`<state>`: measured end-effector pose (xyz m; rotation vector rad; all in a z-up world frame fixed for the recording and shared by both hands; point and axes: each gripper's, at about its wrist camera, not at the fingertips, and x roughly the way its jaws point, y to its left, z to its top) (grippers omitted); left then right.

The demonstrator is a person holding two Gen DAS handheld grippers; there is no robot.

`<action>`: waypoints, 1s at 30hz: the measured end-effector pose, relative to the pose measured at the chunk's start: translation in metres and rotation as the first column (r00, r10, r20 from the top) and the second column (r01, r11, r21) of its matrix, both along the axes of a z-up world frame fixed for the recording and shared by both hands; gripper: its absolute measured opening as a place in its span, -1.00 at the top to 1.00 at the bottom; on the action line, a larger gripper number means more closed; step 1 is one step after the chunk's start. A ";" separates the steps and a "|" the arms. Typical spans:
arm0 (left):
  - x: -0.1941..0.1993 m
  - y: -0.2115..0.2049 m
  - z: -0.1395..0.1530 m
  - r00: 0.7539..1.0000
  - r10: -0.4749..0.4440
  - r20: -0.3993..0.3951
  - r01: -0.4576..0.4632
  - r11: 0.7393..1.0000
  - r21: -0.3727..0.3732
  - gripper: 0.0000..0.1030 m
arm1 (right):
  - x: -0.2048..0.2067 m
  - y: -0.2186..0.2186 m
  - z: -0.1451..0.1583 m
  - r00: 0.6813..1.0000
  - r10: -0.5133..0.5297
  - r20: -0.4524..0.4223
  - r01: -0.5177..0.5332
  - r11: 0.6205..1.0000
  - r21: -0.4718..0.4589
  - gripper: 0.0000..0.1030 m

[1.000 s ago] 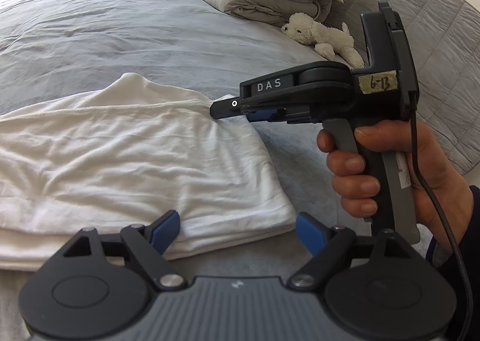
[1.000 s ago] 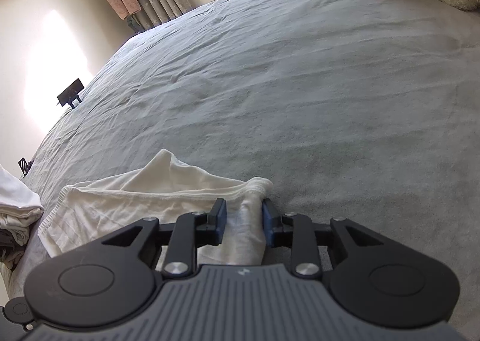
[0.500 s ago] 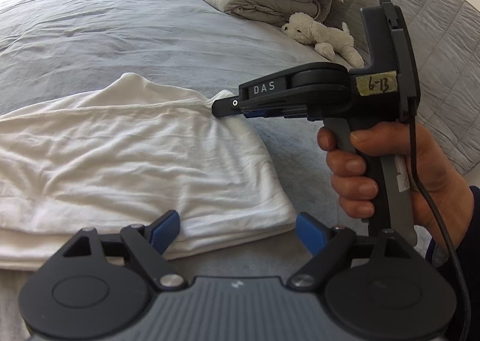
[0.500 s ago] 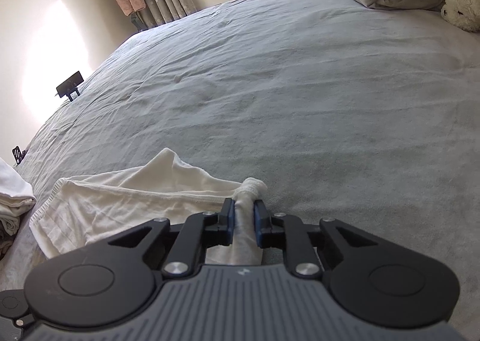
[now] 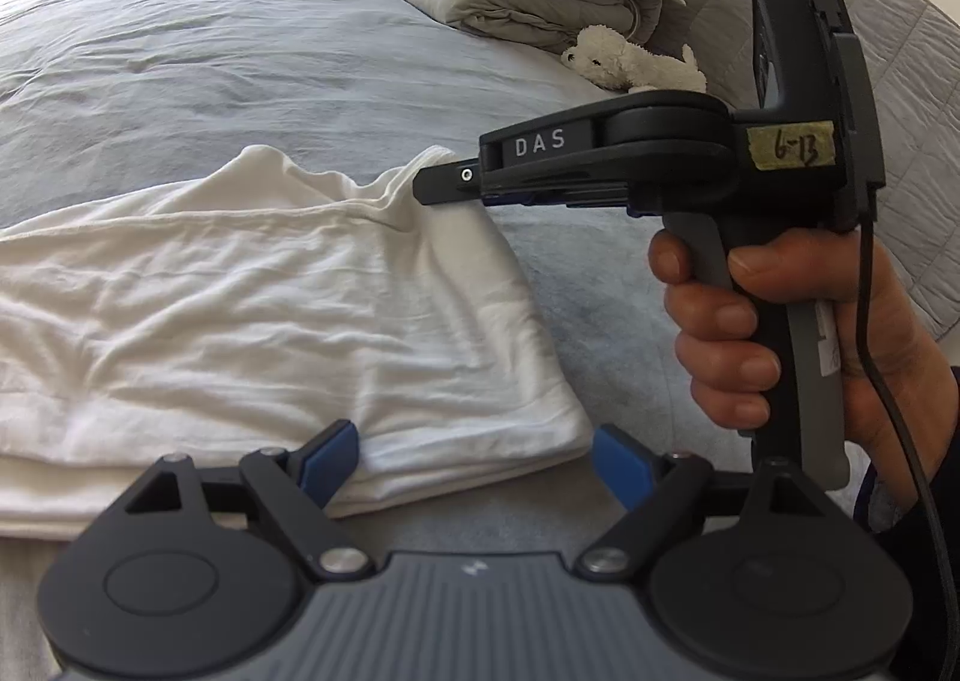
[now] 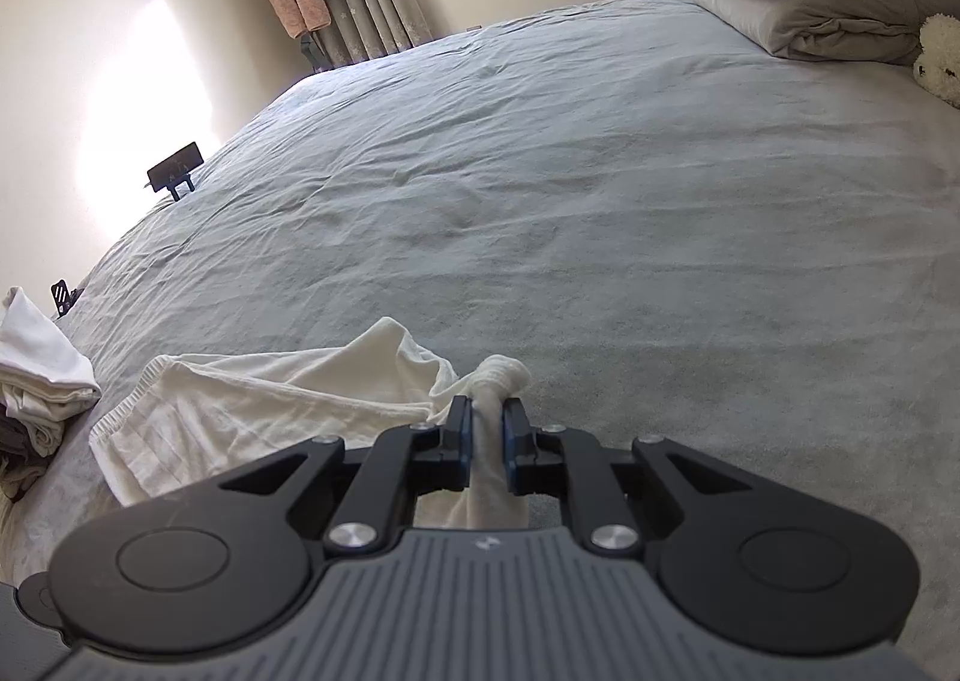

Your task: Fold clothes

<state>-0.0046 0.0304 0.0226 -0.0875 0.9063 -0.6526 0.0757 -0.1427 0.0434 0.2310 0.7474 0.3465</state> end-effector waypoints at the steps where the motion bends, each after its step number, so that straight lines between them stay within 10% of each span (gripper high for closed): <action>1: 0.000 0.000 0.000 1.000 0.001 -0.002 -0.001 1.000 -0.003 -0.68 | 0.000 0.001 0.000 1.000 0.002 0.002 -0.002 1.000 -0.002 0.74; 30: -0.002 0.032 0.020 1.000 0.025 0.017 -0.024 0.998 -0.064 -0.68 | 0.006 0.025 0.012 0.998 0.054 -0.026 -0.053 0.998 0.045 0.74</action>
